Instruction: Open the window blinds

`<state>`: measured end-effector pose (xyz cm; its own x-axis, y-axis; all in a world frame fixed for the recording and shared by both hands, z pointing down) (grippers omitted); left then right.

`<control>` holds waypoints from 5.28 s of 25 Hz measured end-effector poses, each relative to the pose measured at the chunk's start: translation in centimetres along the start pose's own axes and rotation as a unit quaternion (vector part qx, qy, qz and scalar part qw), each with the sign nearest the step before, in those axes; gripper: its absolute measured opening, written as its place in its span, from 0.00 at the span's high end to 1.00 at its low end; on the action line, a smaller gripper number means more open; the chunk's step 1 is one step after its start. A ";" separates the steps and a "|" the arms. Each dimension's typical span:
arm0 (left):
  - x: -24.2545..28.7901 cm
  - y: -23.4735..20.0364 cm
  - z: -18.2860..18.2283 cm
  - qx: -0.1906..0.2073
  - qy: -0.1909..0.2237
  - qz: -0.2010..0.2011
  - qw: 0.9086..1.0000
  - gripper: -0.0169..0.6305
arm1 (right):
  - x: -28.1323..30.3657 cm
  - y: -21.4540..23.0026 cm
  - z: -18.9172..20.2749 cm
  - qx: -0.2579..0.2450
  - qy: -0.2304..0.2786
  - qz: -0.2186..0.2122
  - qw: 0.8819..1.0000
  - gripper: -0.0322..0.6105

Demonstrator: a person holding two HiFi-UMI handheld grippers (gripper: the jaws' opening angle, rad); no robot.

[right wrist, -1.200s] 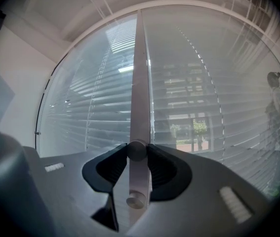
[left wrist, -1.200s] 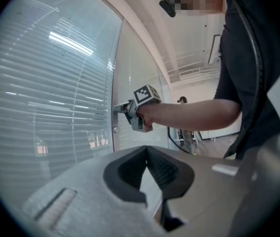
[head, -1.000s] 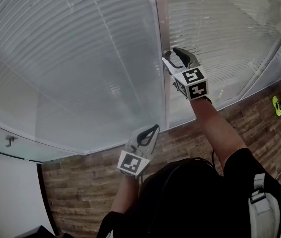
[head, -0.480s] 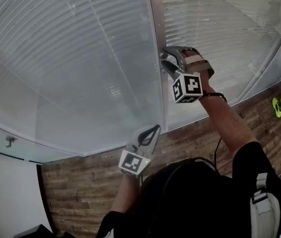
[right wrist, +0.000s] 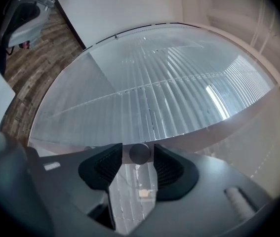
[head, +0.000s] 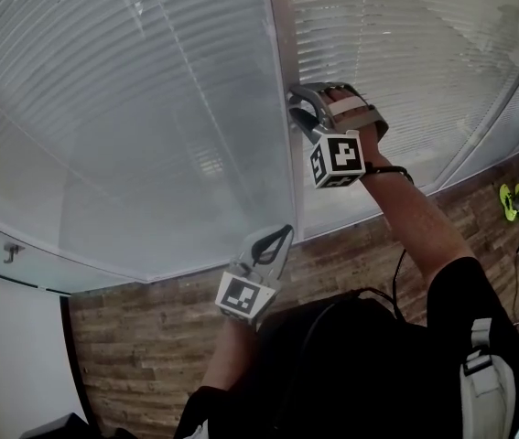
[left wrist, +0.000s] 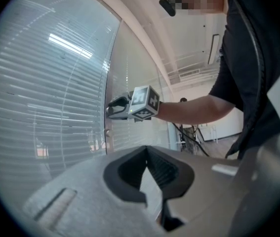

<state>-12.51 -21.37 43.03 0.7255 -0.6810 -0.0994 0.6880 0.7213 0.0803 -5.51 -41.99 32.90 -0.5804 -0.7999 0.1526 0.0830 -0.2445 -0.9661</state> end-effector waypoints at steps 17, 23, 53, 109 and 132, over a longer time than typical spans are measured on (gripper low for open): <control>0.0 0.9 0.6 -0.011 0.002 0.001 1.000 0.97 | -0.3 0.5 0.2 0.033 0.003 0.019 0.999 0.75; 0.0 0.9 0.7 -0.008 0.000 0.000 1.000 0.97 | -0.3 1.0 0.1 0.098 0.009 0.029 0.995 0.75; -0.3 0.5 1.1 -0.009 -0.012 -0.010 1.000 0.97 | 0.1 0.9 2.6 0.546 0.086 0.109 0.826 0.74; 0.7 2.7 -0.5 0.022 -0.030 0.019 0.999 0.97 | -2.0 1.8 -0.8 0.205 0.089 0.044 0.974 0.56; -1.7 1.7 -0.9 -0.008 -0.014 -0.007 1.000 0.97 | 0.4 0.6 0.0 -0.030 0.011 -0.023 0.999 0.74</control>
<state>-12.62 -18.87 42.48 0.7157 -0.6947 -0.0717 0.6984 0.7128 0.0640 -5.69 -42.47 32.37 -0.6008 -0.7759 0.1926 0.0074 -0.2463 -0.9692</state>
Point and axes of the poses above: the fingertips, and each gripper's own axes: x forward along the fingers, y to its right, z out of its underside, the point moved 5 cm from there along -x, backward along the fingers, and after that the axes turned 7 degrees about y, right-handed, at the moved point
